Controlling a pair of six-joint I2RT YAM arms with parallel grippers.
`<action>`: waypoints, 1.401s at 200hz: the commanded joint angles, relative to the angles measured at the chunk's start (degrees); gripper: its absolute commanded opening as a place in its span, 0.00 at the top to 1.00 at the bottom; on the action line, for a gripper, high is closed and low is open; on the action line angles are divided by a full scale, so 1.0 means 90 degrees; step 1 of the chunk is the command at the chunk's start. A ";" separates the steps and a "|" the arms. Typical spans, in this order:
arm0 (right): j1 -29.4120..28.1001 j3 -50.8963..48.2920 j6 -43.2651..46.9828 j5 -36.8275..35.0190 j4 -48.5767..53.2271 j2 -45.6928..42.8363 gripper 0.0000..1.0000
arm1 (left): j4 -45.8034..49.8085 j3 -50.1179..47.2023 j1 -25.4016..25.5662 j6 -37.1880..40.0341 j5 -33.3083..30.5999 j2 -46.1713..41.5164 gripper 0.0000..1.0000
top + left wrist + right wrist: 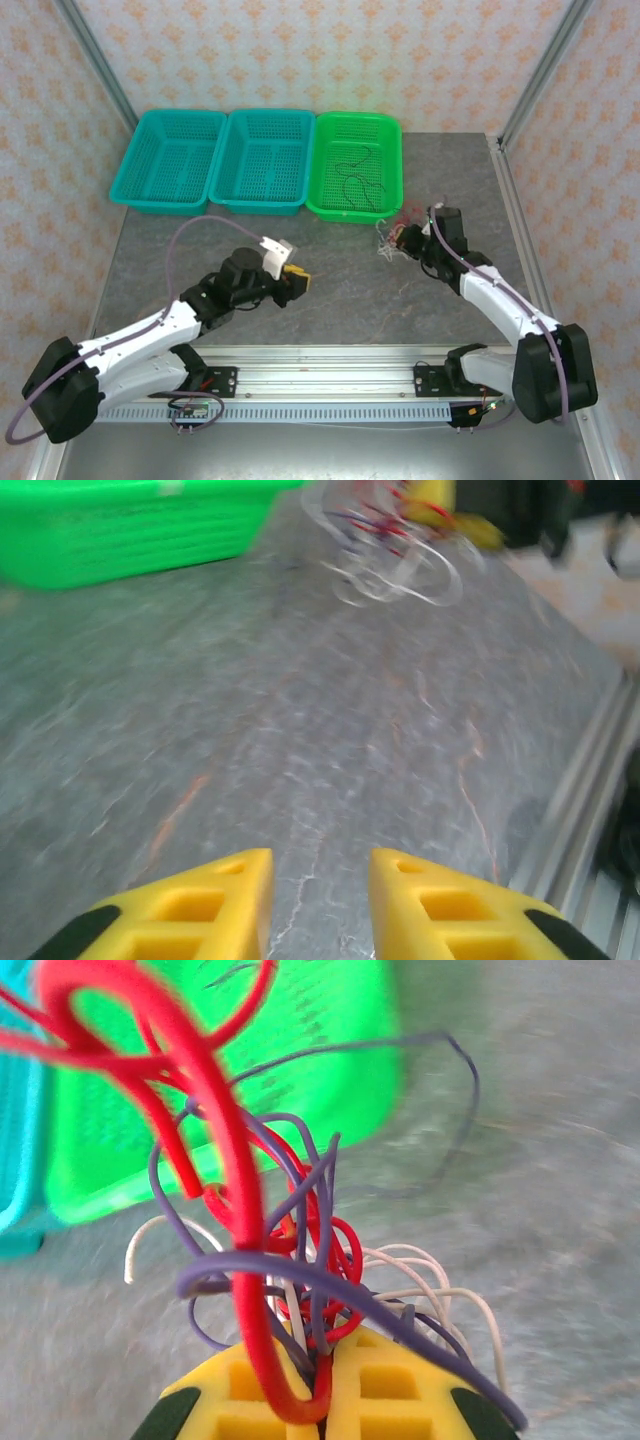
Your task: Untangle the cables
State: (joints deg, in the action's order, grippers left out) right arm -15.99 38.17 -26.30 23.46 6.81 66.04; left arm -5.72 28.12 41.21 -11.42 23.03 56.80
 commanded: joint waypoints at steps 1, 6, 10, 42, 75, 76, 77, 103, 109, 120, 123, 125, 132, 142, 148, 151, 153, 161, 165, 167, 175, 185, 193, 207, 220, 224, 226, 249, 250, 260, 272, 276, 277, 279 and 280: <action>-0.0684 0.0633 0.1766 0.0266 0.1004 -0.0091 1.00 | -0.0664 0.0632 0.0108 0.1204 0.0018 0.0051 0.60; -0.0856 0.0792 0.1987 0.0138 0.1189 -0.0108 1.00 | -0.0658 0.0697 0.0108 0.1405 -0.0081 0.0062 0.58; -0.0987 0.0876 0.2156 0.0058 0.1314 -0.0128 1.00 | -0.0626 0.0747 0.0108 0.1588 -0.0140 0.0066 0.56; -0.1644 0.1479 0.3115 -0.0161 0.2156 -0.0361 1.00 | -0.0370 0.1133 0.0108 0.2759 -0.0453 -0.0093 0.45; -0.2019 0.1837 0.3440 0.0027 0.2396 -0.0348 1.00 | -0.0468 0.1166 0.0103 0.3427 -0.0532 -0.0048 0.30; -0.2026 0.1845 0.3435 0.0038 0.2392 -0.0342 1.00 | -0.0478 0.1164 0.0106 0.3432 -0.0530 -0.0040 0.30; -0.2039 0.1848 0.3433 0.0058 0.2390 -0.0334 1.00 | -0.0507 0.1164 0.0107 0.3438 -0.0533 -0.0031 0.30; -0.2195 0.1896 0.3386 0.0404 0.2037 -0.0202 1.00 | -0.1000 0.1230 0.0106 0.3347 -0.0266 0.0353 0.28; -0.2208 0.1910 0.3350 0.0423 0.1978 -0.0185 1.00 | -0.1111 0.1288 0.0100 0.3256 -0.0189 0.0467 0.28; -0.2221 0.1955 0.3303 0.0418 0.1940 -0.0139 1.00 | -0.1228 0.1446 0.0101 0.3072 -0.0059 0.0694 0.28; -0.2223 0.1968 0.3293 0.0413 0.1939 -0.0127 1.00 | -0.1243 0.1505 0.0099 0.3034 -0.0021 0.0765 0.28; -0.2219 0.1976 0.3281 0.0418 0.1939 -0.0123 1.00 | -0.1248 0.1536 0.0094 0.3004 0.0010 0.0807 0.28; -0.2220 0.2006 0.3260 0.0425 0.1939 -0.0103 1.00 | -0.1250 0.1669 0.0099 0.2912 0.0114 0.0973 0.28; -0.2227 0.2018 0.3234 0.0431 0.1912 -0.0097 1.00 | -0.1259 0.1830 0.0098 0.2810 0.0184 0.1203 0.29; -0.2228 0.2011 0.3208 0.0442 0.1893 -0.0102 1.00 | -0.1290 0.1894 0.0099 0.2776 0.0202 0.1324 0.31; -0.2227 0.2009 0.3195 0.0445 0.1877 -0.0113 1.00 | -0.1312 0.1913 0.0097 0.2765 0.0204 0.1383 0.34; -0.2227 0.2001 0.3184 0.0441 0.1872 -0.0112 1.00 | -0.1329 0.1927 0.0101 0.2751 0.0197 0.1414 0.35; -0.2235 0.1979 0.3157 0.0451 0.1835 -0.0126 1.00 | -0.1366 0.1966 0.0097 0.2727 0.0212 0.1554 0.42; -0.2235 0.1971 0.3136 0.0459 0.1818 -0.0132 1.00 | -0.1376 0.1989 0.0099 0.2708 0.0225 0.1608 0.44; -0.2237 0.1965 0.3123 0.0454 0.1806 -0.0141 1.00 | -0.1384 0.2004 0.0099 0.2701 0.0239 0.1641 0.46; -0.2237 0.1937 0.3076 0.0451 0.1759 -0.0159 1.00 | -0.1382 0.2030 0.0099 0.2671 0.0277 0.1730 0.51; -0.2237 0.1899 0.3010 0.0464 0.1678 -0.0192 1.00 | -0.1400 0.2052 0.0097 0.2622 0.0310 0.1808 0.59; -0.2237 0.1865 0.2977 0.0489 0.1606 -0.0189 1.00 | -0.1434 0.2060 0.0099 0.2566 0.0314 0.1864 0.66; -0.2237 0.1835 0.2927 0.0422 0.1554 -0.0189 1.00 | -0.1402 0.2090 0.0099 0.2530 0.0314 0.1914 0.80; -0.2237 0.1818 0.2911 0.0257 0.1539 -0.0171 1.00 | -0.1362 0.2115 0.0096 0.2520 0.0320 0.1918 0.94; -0.2238 0.1818 0.2890 0.0196 0.1534 -0.0165 1.00 | -0.1357 0.2112 0.0099 0.2515 0.0320 0.1922 0.98; -0.2237 0.1814 0.2878 0.0147 0.1530 -0.0161 1.00 | -0.1350 0.2115 0.0099 0.2503 0.0317 0.1912 1.00; -0.2242 0.1756 0.2452 -0.1070 0.1571 -0.0122 0.86 | -0.1369 0.2076 0.0090 0.2389 0.0284 0.1745 1.00; -0.2240 0.1755 0.2419 -0.1136 0.1579 -0.0122 0.85 | -0.1373 0.2073 0.0089 0.2381 0.0279 0.1731 1.00; -0.2232 0.1694 0.2074 -0.2134 0.1648 -0.0087 0.78 | -0.1425 0.2022 0.0092 0.2304 0.0215 0.1599 1.00; -0.2183 0.1575 0.1597 -0.3235 0.1750 -0.0056 0.73 | -0.1426 0.1993 0.0079 0.2174 0.0078 0.1434 1.00; -0.2142 0.1530 0.1434 -0.3498 0.1801 -0.0044 0.73 | -0.1419 0.1986 0.0071 0.2135 0.0038 0.1381 1.00; -0.2126 0.1525 0.1397 -0.3556 0.1811 -0.0044 0.73 | -0.1417 0.1984 0.0070 0.2132 0.0029 0.1368 1.00; -0.2090 0.1507 0.1330 -0.3662 0.1851 -0.0036 0.73 | -0.1411 0.1976 0.0065 0.2117 0.0012 0.1334 1.00; -0.2080 0.1499 0.1292 -0.3706 0.1865 -0.0039 0.73 | -0.1413 0.1970 0.0062 0.2103 0.0001 0.1325 1.00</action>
State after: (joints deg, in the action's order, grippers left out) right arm -36.51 53.65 -5.41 12.45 22.44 65.41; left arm -16.14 44.97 42.02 10.22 24.84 73.10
